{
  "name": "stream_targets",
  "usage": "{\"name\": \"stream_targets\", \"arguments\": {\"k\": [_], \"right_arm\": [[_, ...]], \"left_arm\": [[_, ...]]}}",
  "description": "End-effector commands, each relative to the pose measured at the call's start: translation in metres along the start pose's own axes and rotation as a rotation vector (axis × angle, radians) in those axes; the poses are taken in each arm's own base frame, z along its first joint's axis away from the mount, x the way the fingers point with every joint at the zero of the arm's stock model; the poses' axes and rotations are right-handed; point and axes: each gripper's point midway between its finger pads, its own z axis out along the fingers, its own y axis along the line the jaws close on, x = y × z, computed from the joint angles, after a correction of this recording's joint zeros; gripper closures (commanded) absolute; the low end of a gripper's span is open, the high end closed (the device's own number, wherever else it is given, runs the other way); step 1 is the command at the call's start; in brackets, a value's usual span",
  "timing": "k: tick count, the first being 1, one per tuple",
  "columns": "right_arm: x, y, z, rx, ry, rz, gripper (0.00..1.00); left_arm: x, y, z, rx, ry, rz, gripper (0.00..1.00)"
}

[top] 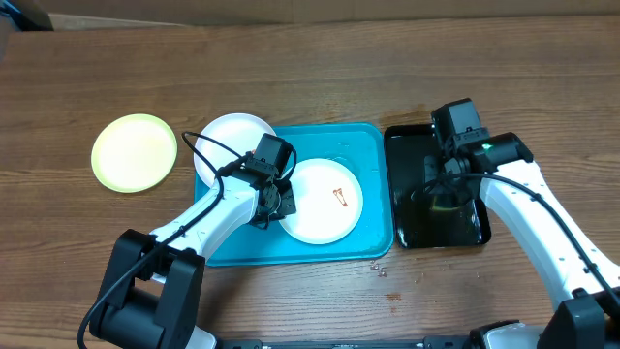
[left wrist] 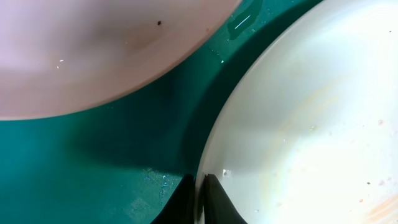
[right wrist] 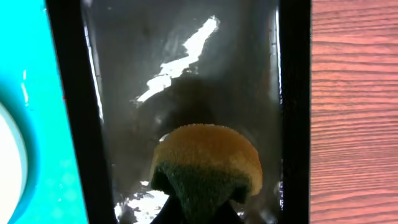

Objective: Clean dirty plates on tray and stack at the side
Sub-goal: 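Move the sponge onto the white plate and scrub it with the right gripper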

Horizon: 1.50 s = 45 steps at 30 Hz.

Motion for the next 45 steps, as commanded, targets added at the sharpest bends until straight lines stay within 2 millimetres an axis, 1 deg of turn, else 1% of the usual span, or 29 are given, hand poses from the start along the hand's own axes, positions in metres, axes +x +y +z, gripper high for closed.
{"name": "stream_targets", "arguments": {"k": [1, 2, 4, 7, 8, 9, 11, 14, 18, 23, 24, 28, 32, 34, 36, 37, 39, 41, 45], "right_arm": [[-0.008, 0.001, 0.0, 0.002, -0.029, 0.016, 0.96], [-0.01, 0.01, -0.001, -0.05, -0.03, -0.003, 0.96], [-0.014, 0.038, -0.008, -0.212, -0.035, -0.051, 0.96], [-0.024, 0.091, -0.03, -0.528, -0.069, -0.09, 0.96], [-0.026, 0.105, -0.038, -0.605, -0.085, -0.108, 0.96], [-0.028, 0.113, -0.042, -0.636, -0.096, -0.119, 0.96], [-0.029, 0.128, -0.046, -0.644, -0.12, -0.141, 0.96], [-0.025, 0.145, -0.044, -0.59, -0.142, -0.179, 0.96], [-0.016, 0.166, -0.028, -0.437, -0.18, -0.254, 0.96], [-0.011, 0.177, -0.001, -0.208, -0.246, -0.347, 0.96], [-0.009, 0.181, 0.009, -0.162, -0.255, -0.369, 0.96], [-0.002, 0.195, 0.031, -0.149, -0.236, -0.404, 0.96], [-0.002, 0.193, 0.044, -0.105, -0.234, -0.405, 0.95], [-0.003, 0.191, 0.045, -0.091, -0.237, -0.405, 0.92], [-0.003, 0.191, 0.045, -0.091, -0.237, -0.404, 0.84], [-0.003, 0.191, 0.045, -0.091, -0.237, -0.404, 0.71], [-0.003, 0.191, 0.045, -0.09, -0.235, -0.405, 0.6], [-0.002, 0.19, 0.045, -0.088, -0.23, -0.407, 0.56], [0.006, 0.192, 0.048, -0.113, -0.202, -0.414, 0.56]], "left_arm": [[-0.002, 0.002, 0.002, -0.011, -0.006, 0.024, 0.93], [-0.002, 0.002, 0.002, -0.011, -0.006, 0.024, 0.92], [-0.002, 0.001, 0.002, -0.011, -0.007, 0.024, 0.92], [-0.003, 0.001, 0.002, -0.008, -0.012, 0.024, 0.92], [-0.004, 0.0, 0.002, -0.006, -0.015, 0.024, 0.92], [-0.004, 0.0, 0.002, -0.005, -0.015, 0.024, 0.92], [-0.004, 0.0, 0.002, -0.004, -0.017, 0.024, 0.92], [-0.004, 0.0, 0.002, -0.005, -0.017, 0.024, 0.92], [-0.004, 0.0, 0.002, -0.005, -0.017, 0.024, 0.92], [-0.004, 0.0, 0.002, -0.005, -0.016, 0.024, 0.91], [-0.004, 0.0, 0.002, -0.006, -0.014, 0.024, 0.91], [-0.003, 0.0, 0.002, -0.007, -0.013, 0.024, 0.91], [-0.003, 0.0, 0.002, -0.007, -0.013, 0.024, 0.91], [-0.003, 0.001, 0.002, -0.008, -0.011, 0.024, 0.91], [-0.002, 0.001, 0.002, -0.01, -0.008, 0.024, 0.91], [-0.002, 0.001, 0.002, -0.01, -0.008, 0.024, 0.91], [-0.002, 0.001, 0.002, -0.01, -0.008, 0.024, 0.9], [-0.002, 0.001, 0.002, -0.01, -0.008, 0.024, 0.9], [-0.002, 0.001, 0.002, -0.011, -0.008, 0.024, 0.9]]}}
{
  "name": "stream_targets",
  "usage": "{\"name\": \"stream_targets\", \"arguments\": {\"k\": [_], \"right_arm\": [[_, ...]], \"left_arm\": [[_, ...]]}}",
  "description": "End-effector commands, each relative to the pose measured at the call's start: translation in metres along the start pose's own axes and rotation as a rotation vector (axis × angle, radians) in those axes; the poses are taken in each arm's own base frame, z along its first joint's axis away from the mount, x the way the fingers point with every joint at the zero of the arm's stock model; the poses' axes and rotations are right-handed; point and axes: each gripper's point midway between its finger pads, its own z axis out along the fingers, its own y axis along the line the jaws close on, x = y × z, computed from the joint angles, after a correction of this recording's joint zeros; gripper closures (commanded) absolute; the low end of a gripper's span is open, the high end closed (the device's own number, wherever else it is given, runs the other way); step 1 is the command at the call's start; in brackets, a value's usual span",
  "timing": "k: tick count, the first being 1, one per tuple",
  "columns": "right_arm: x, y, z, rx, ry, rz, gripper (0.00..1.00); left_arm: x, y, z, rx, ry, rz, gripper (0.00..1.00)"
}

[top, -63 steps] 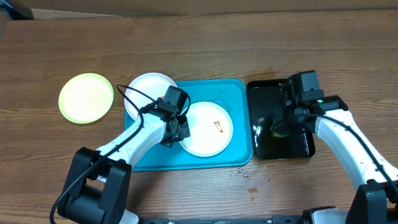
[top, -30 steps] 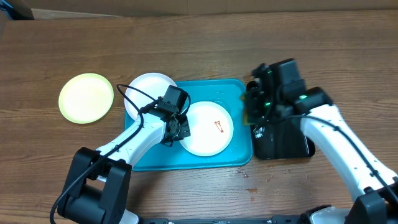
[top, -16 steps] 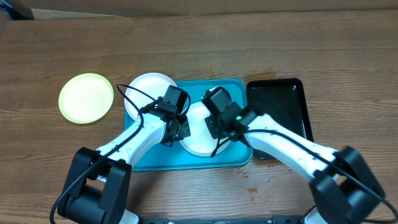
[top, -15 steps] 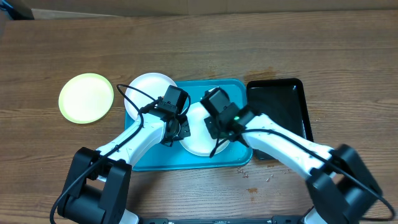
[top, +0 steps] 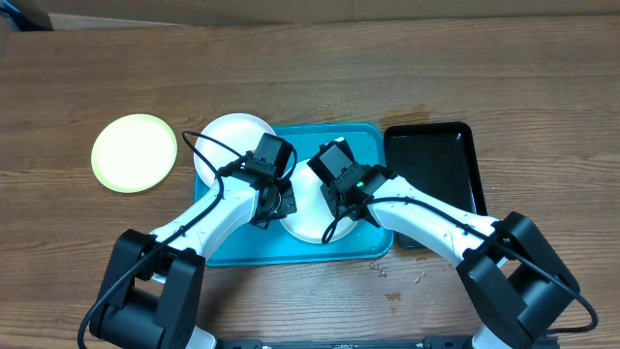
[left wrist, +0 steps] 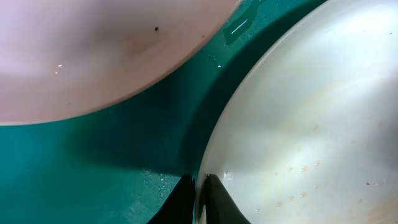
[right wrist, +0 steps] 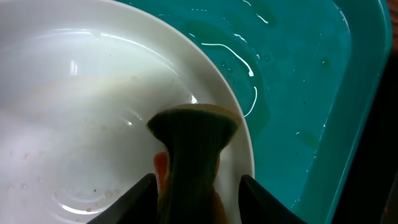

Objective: Clean dirty plates on tray and stack at the side
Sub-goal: 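Move the sponge onto the white plate and scrub it with the right gripper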

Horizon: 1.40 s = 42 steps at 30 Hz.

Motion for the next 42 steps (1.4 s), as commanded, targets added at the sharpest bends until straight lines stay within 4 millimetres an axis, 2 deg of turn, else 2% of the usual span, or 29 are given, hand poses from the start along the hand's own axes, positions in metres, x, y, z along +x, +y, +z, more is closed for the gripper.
{"name": "stream_targets", "arguments": {"k": [1, 9, 12, 15, 19, 24, 26, 28, 29, 35, 38, 42], "right_arm": [[-0.006, 0.006, -0.005, -0.026, -0.018, 0.009, 0.56], [0.003, 0.004, 0.001, -0.017, -0.002, 0.006, 0.57], [0.003, 0.003, 0.001, -0.016, -0.001, 0.021, 0.63], [0.005, 0.003, 0.002, -0.014, 0.006, 0.055, 0.64], [0.012, 0.002, 0.004, -0.007, 0.026, 0.076, 0.73], [0.023, 0.0, 0.012, 0.0, 0.047, 0.071, 0.67], [0.024, 0.0, 0.013, 0.0, 0.048, 0.071, 0.76], [0.027, 0.0, 0.014, 0.002, 0.052, 0.07, 0.91], [0.028, 0.0, 0.015, 0.002, 0.054, 0.077, 0.94], [0.034, 0.0, 0.023, 0.004, 0.057, 0.124, 0.96], [0.037, 0.007, 0.028, -0.025, 0.069, 0.144, 0.96], [0.034, 0.031, 0.031, -0.154, 0.078, 0.154, 0.96]], "left_arm": [[0.0, 0.003, 0.002, -0.016, 0.0, 0.024, 0.9], [0.0, 0.003, 0.002, -0.016, 0.001, 0.024, 0.9], [0.0, 0.003, 0.002, -0.016, 0.001, 0.024, 0.9], [0.0, 0.003, 0.002, -0.017, 0.003, 0.024, 0.9], [0.001, 0.003, 0.002, -0.018, 0.003, 0.024, 0.9], [0.001, 0.003, 0.002, -0.018, 0.003, 0.024, 0.9], [0.0, 0.003, 0.002, -0.017, 0.003, 0.024, 0.9], [0.001, 0.003, 0.002, -0.018, 0.003, 0.024, 0.9], [0.001, 0.003, 0.002, -0.018, 0.003, 0.024, 0.9], [0.001, 0.003, 0.002, -0.018, 0.003, 0.024, 0.95], [0.001, 0.003, 0.002, -0.018, 0.003, 0.024, 0.96], [0.001, 0.003, 0.002, -0.018, 0.003, 0.029, 0.96]]}}
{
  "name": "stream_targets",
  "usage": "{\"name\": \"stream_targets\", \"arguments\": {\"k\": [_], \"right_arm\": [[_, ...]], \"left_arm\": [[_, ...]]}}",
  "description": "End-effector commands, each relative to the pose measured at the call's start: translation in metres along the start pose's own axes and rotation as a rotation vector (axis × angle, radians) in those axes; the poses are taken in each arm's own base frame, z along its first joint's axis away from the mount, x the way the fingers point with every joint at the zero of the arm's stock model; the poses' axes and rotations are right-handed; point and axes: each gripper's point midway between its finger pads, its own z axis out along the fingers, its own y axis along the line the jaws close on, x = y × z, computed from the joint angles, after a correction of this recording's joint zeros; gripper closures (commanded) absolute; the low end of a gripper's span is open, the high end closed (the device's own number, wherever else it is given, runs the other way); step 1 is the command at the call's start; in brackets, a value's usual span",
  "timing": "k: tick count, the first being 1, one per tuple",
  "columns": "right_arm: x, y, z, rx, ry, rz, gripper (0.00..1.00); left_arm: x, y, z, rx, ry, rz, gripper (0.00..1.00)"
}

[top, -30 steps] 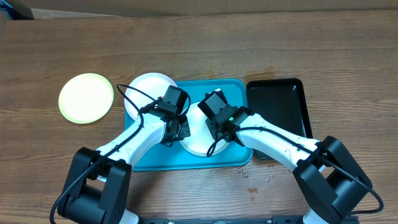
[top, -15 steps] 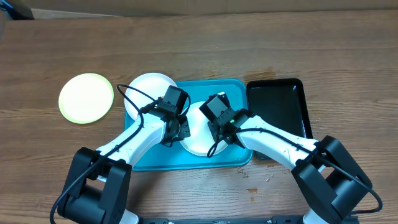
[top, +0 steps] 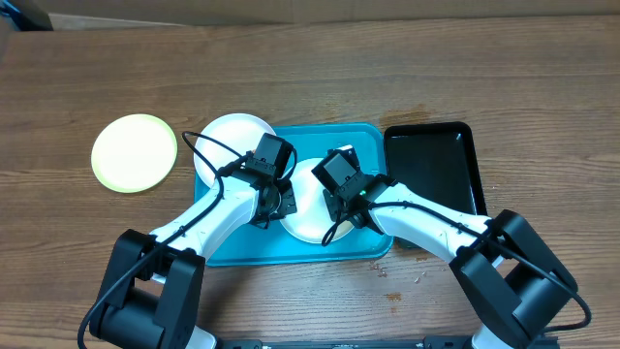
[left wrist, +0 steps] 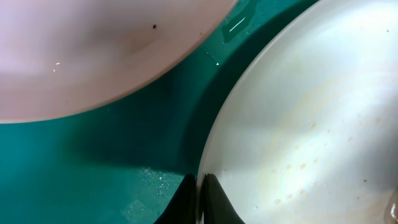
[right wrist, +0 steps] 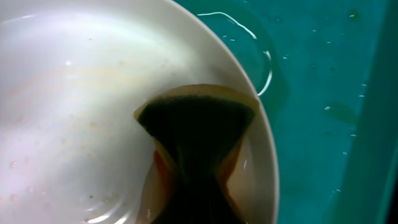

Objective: Clean dirty plates on tray and stack at the side
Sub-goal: 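Move the sponge onto the white plate and scrub it with the right gripper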

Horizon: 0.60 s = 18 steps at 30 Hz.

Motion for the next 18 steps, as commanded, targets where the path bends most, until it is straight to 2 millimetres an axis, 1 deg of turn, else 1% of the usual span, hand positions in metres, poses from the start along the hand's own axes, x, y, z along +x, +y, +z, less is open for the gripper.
{"name": "stream_targets", "arguments": {"k": [1, 6, 9, 13, 14, 16, 18], "right_arm": [[0.022, 0.021, 0.014, -0.112, 0.084, 0.016, 0.96], [0.021, 0.024, 0.013, -0.126, 0.082, 0.039, 0.96], [0.021, 0.03, 0.012, -0.162, 0.087, 0.041, 0.96], [0.017, 0.047, 0.009, -0.257, 0.085, 0.044, 0.96], [0.015, 0.048, 0.009, -0.261, 0.079, 0.045, 0.96], [0.008, 0.048, 0.006, -0.267, 0.061, 0.046, 0.96], [-0.008, 0.045, -0.001, -0.271, 0.038, 0.064, 0.96]], "left_arm": [[0.0, 0.003, 0.002, -0.018, -0.001, 0.031, 0.96], [0.0, 0.003, 0.002, -0.018, -0.001, 0.032, 0.96], [0.0, 0.003, 0.002, -0.018, -0.001, 0.032, 0.96], [0.0, 0.003, 0.002, -0.018, -0.001, 0.032, 0.96], [0.0, 0.003, 0.002, -0.018, -0.001, 0.032, 0.96], [0.0, 0.003, 0.002, -0.018, -0.001, 0.034, 0.96], [0.0, 0.003, 0.002, -0.018, -0.001, 0.039, 0.96]]}}
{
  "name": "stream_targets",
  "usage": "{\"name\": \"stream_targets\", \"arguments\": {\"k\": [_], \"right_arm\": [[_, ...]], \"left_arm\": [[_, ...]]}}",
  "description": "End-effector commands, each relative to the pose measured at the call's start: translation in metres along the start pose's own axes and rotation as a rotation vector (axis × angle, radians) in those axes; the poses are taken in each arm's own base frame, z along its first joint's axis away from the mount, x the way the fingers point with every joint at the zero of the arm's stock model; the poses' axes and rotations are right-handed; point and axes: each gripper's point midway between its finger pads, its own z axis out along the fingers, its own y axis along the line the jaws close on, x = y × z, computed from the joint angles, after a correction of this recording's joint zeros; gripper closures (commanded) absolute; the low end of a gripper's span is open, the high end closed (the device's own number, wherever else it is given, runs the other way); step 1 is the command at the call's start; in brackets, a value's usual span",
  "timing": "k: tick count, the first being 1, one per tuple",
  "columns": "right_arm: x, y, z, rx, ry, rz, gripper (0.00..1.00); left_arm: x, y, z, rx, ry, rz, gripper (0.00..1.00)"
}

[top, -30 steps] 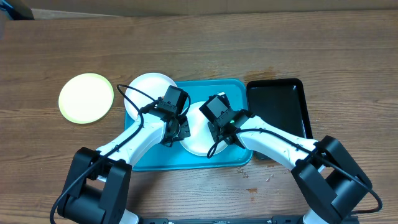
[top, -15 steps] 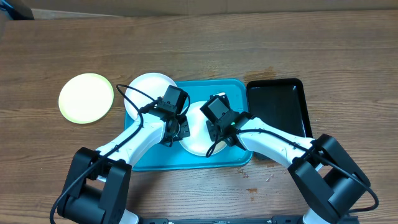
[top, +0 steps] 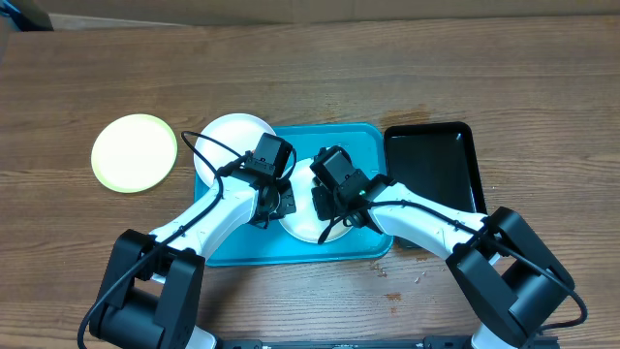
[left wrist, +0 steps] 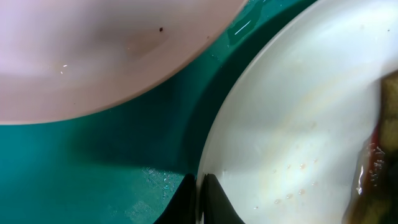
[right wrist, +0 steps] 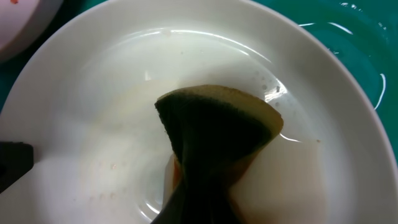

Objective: Clean dirty plates on tray and stack at the side
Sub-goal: 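Move the sponge onto the white plate and scrub it with the right gripper, then scrub the white plate with the sponge while the left gripper holds it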

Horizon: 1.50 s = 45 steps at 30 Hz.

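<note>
A white plate point(top: 302, 215) lies in the teal tray point(top: 360, 145). My left gripper point(left wrist: 198, 200) is shut on that plate's left rim point(left wrist: 214, 143). My right gripper point(right wrist: 202, 208) is shut on a sponge point(right wrist: 217, 134) with a dark green face and yellow back, pressed onto the wet plate point(right wrist: 112, 99) near its middle. The sponge's edge point(left wrist: 384, 143) shows at the right of the left wrist view. A second white plate point(top: 228, 136) rests half on the tray's left corner. A pale green plate point(top: 135, 152) lies on the table to the left.
A black tray point(top: 441, 174) holding water sits right of the teal tray. Water films the teal tray's floor point(left wrist: 93, 168). The wooden table point(top: 320, 68) stretches behind both trays.
My right gripper has shifted the sponge left, from the plate's right rim toward its middle; it now shows in the left wrist view. My left gripper still pinches the rim.
At first my right gripper held the sponge in the black tray while my left pinched the stained plate's rim. Then the sponge was on the plate's right side. It stayed there by the rim, and now sits near the middle; the red stain is no longer visible.
</note>
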Motion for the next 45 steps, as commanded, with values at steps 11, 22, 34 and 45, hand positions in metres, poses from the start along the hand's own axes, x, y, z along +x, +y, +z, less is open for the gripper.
{"name": "stream_targets", "arguments": {"k": [11, 22, 34, 45], "right_arm": [[-0.086, 0.016, -0.115, -0.466, -0.102, 0.074, 0.96], [-0.056, -0.001, -0.12, -0.68, 0.017, 0.18, 0.96], [-0.029, -0.001, -0.088, -0.774, -0.021, 0.26, 0.96], [-0.022, -0.004, -0.055, -0.817, 0.006, 0.334, 0.96]], "left_arm": [[0.0, 0.002, 0.002, -0.013, 0.002, 0.039, 0.96], [0.0, 0.002, 0.002, -0.013, 0.002, 0.039, 0.96], [0.0, 0.002, 0.002, -0.013, 0.002, 0.039, 0.94], [0.001, 0.002, 0.002, -0.013, 0.002, 0.039, 0.96]]}}
